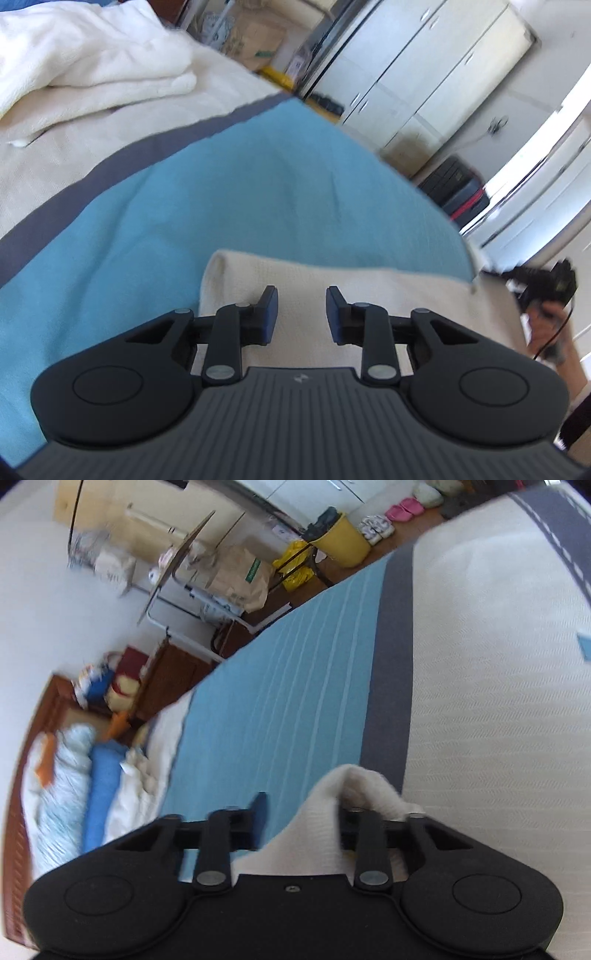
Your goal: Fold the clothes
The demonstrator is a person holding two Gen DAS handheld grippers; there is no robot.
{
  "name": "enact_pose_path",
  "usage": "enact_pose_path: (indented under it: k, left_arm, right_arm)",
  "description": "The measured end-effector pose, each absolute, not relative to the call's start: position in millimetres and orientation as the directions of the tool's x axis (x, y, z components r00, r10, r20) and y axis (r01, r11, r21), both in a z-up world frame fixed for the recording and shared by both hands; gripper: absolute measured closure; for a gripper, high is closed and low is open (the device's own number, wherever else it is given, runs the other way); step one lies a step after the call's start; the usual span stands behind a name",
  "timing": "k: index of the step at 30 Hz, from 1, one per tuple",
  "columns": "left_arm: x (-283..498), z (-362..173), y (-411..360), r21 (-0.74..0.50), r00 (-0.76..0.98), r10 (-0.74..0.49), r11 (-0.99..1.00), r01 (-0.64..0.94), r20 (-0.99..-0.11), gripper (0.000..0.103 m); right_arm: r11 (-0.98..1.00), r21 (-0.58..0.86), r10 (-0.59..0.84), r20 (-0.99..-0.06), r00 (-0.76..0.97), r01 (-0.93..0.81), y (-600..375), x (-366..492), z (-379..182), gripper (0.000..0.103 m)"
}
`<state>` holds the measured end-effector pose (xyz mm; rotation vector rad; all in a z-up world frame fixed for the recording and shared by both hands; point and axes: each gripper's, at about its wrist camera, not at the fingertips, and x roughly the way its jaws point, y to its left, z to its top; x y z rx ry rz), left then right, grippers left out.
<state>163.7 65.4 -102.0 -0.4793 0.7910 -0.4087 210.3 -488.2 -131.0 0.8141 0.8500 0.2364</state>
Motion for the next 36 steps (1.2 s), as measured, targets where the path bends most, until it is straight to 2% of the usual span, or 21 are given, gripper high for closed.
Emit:
enact_pose_path:
  k: [2,3,4,6,8,12,15,17,20,22,25,29,31,36]
  left_arm:
    - [167.0,-103.7,65.1,-0.557,0.641,-0.508,0.817,0.148,-0.575,0.077]
    - [169.7,-107.5,64.2,-0.563,0.635,-0.508,0.815,0.136,-0.582,0.092]
    - [171.8,-111.5,63.0,-0.568,0.630,-0.506,0.814,0.124,-0.589,0.103]
    - [170.6,-115.2,61.1,-0.548,0.647,-0.464,0.832,0.085,-0.605,0.103]
    - [164.0,-105.0,61.0,-0.472,0.701,-0.370,0.880,0.053,-0.610,0.103]
    - [155.7,-62.0,77.8,-0.376,0.810,-0.252,0.926,0.042,-0.529,0.103]
    - [156.1,-52.9,96.9,-0.474,0.817,-0.320,0.878,0.066,-0.480,0.103]
    - [158.8,-64.5,101.5,-0.537,0.776,-0.372,0.842,0.052,-0.509,0.103]
    - [160.3,-84.5,98.7,-0.555,0.726,-0.406,0.831,0.039,-0.555,0.100]
    - [165.5,-94.1,93.2,-0.541,0.693,-0.408,0.840,0.030,-0.594,0.098]
    - [169.6,-100.4,91.1,-0.539,0.673,-0.412,0.842,0.023,-0.615,0.086]
    - [171.4,-103.1,90.2,-0.528,0.666,-0.410,0.849,0.029,-0.623,0.079]
    - [172.6,-104.6,89.9,-0.528,0.658,-0.420,0.849,0.041,-0.625,0.073]
    - [164.4,-104.3,89.6,-0.517,0.634,-0.431,0.854,0.058,-0.642,0.071]
  right_arm:
    - [0.668,0.739,0.501,-0.535,0.680,0.089,-493.2,206.4,-123.1,0.086]
    - [0.662,0.746,0.506,-0.518,0.689,0.075,-494.2,205.3,-120.6,0.087]
    - [0.667,0.742,0.502,-0.513,0.696,0.066,-494.9,203.9,-118.3,0.092]
    - [0.686,0.726,0.483,-0.506,0.715,0.051,-495.9,199.7,-112.5,0.095]
    - [0.718,0.695,0.435,-0.487,0.758,0.035,-497.4,190.8,-101.1,0.096]
    - [0.741,0.672,0.377,-0.410,0.831,-0.004,-505.1,181.7,-74.8,0.097]
    - [0.808,0.589,0.346,-0.440,0.829,-0.025,-491.3,188.1,-64.3,0.098]
    - [0.848,0.529,0.318,-0.464,0.827,-0.029,-481.9,192.4,-59.9,0.098]
    - [0.892,0.451,0.248,-0.525,0.814,0.018,-477.5,198.3,-62.1,0.098]
    - [0.892,0.451,0.239,-0.542,0.806,0.038,-483.0,199.3,-66.1,0.098]
    - [0.881,0.468,0.240,-0.558,0.794,0.062,-489.4,201.9,-73.3,0.098]
    - [0.879,0.471,0.241,-0.568,0.787,0.071,-489.3,203.8,-80.4,0.098]
    - [0.875,0.480,0.247,-0.568,0.785,0.072,-490.1,204.0,-83.5,0.098]
    - [0.856,0.510,0.263,-0.568,0.780,0.082,-493.7,202.9,-91.3,0.098]
